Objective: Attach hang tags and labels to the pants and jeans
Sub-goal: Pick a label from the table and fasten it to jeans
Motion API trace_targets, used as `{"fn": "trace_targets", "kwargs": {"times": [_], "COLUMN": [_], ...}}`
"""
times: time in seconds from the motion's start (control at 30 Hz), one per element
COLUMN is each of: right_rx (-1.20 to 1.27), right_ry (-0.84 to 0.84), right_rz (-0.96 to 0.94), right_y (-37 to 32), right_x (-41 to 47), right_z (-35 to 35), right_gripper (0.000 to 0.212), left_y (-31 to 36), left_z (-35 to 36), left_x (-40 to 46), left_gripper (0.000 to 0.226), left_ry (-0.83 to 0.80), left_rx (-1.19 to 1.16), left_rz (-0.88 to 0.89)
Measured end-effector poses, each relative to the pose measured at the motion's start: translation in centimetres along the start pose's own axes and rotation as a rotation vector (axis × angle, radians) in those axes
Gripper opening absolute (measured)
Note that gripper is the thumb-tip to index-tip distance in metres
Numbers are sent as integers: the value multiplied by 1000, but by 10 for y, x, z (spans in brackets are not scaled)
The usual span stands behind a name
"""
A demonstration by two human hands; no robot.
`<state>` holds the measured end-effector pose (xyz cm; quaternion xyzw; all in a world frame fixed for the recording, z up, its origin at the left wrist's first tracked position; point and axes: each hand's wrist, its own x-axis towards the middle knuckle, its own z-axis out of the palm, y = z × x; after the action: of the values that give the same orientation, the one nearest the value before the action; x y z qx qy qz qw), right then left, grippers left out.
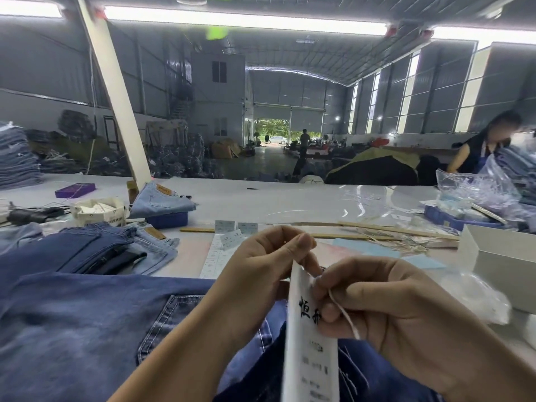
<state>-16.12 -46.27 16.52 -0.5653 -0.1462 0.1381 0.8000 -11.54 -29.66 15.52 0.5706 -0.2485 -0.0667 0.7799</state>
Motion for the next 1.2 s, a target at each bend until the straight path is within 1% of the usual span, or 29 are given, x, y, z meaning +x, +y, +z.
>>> {"fn": "trace_targets", "kwargs": {"times": [0.1, 0.17, 0.23, 0.3, 0.37, 0.47, 0.6, 0.67, 0.7, 0.77, 0.8, 0.87, 0.9, 0.97, 1.0, 1.07, 1.13, 1.2], "right_rx": [-65, -111, -98, -68, -108, -346, -743, -825, -830, -804, -763, -589, -465, -221, -148, -100, -93, -101], "right_ry": [30, 21, 4, -25, -35, 3, 104, 154, 163, 148, 122, 61, 48, 45, 48, 75, 110, 129], "right_rz": [2, 5, -11, -14, -10, -64, -129, -192, -213, -221, -200, -128, -89, -48, -49, -61, -80, -88], "right_y": [3, 4, 6, 8, 12, 15, 17, 16, 15, 13, 11, 9, 8, 9, 10, 13, 15, 16], "right_x": [4, 8, 12, 16, 21, 26, 33, 36, 37, 37, 37, 38, 40, 41, 42, 43, 43, 43], "right_z": [5, 9, 13, 17, 20, 24, 35, 39, 41, 42, 42, 41, 40, 36, 35, 37, 38, 37], "right_gripper": [15, 16, 16, 23, 34, 37, 29, 21, 22, 28, 30, 25, 20, 26, 28, 34, 30, 28], "left_y": [-9, -14, -17, -17, -18, -22, -26, -29, -29, -31, -30, -29, -29, -31, -32, -34, -36, -35], "left_z": [-7, -13, -20, -27, -33, -38, -43, -44, -45, -48, -49, -51, -52, -52, -52, -52, -54, -52], "left_x": [-2, -3, -3, -1, 2, 5, 6, 5, 3, 4, 5, 7, 6, 2, 0, -6, -8, -9], "left_gripper": [16, 20, 18, 15, 14, 14, 14, 13, 13, 18, 25, 41, 39, 20, 17, 22, 35, 36], "left_ry": [48, 59, 65, 105, 165, 218, 190, 141, 126, 126, 119, 128, 126, 83, 50, -10, -51, -56], "left_rx": [-50, -126, -221, -279, -298, -328, -316, -355, -368, -386, -399, -452, -469, -472, -476, -506, -525, -535], "left_rz": [-51, -94, -126, -137, -145, -153, -168, -178, -179, -175, -172, -176, -179, -182, -179, -170, -157, -152]}}
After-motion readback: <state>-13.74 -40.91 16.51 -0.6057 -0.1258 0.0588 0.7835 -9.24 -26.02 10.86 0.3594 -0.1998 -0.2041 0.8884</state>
